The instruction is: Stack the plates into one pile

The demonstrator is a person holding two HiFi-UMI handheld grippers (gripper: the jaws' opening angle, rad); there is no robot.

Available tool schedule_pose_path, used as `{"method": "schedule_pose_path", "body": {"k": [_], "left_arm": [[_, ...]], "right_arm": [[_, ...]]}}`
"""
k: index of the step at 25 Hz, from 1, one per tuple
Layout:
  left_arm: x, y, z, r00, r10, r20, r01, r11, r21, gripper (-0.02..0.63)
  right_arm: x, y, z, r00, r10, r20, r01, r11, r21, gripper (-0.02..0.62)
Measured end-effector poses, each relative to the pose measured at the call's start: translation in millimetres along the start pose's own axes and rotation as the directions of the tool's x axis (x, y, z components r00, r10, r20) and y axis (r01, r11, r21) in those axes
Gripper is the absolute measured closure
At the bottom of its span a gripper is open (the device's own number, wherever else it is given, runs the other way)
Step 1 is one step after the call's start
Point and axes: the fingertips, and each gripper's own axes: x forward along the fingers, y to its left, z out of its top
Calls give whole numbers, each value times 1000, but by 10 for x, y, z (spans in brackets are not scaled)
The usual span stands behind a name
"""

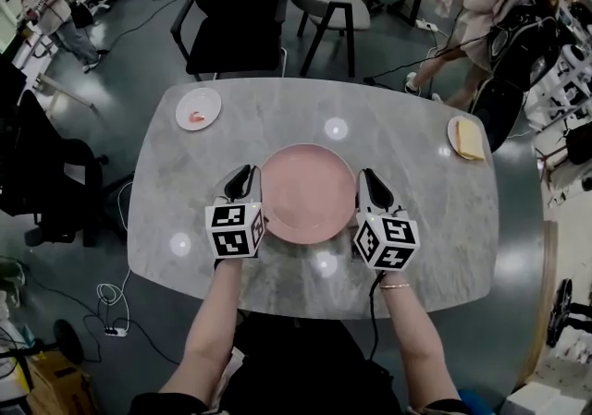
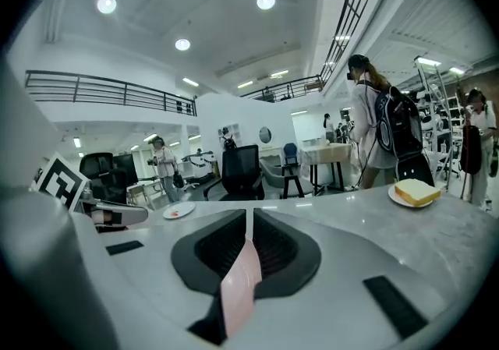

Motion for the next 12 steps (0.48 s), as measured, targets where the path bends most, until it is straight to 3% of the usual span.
{"method": "schedule_pose_path", "body": {"k": [12], "left_arm": [[-492,-241,421,981,-16,192,4,998,62,600]], "right_arm": [[-514,189,493,980,74,185,-74,997,-6,588]]}}
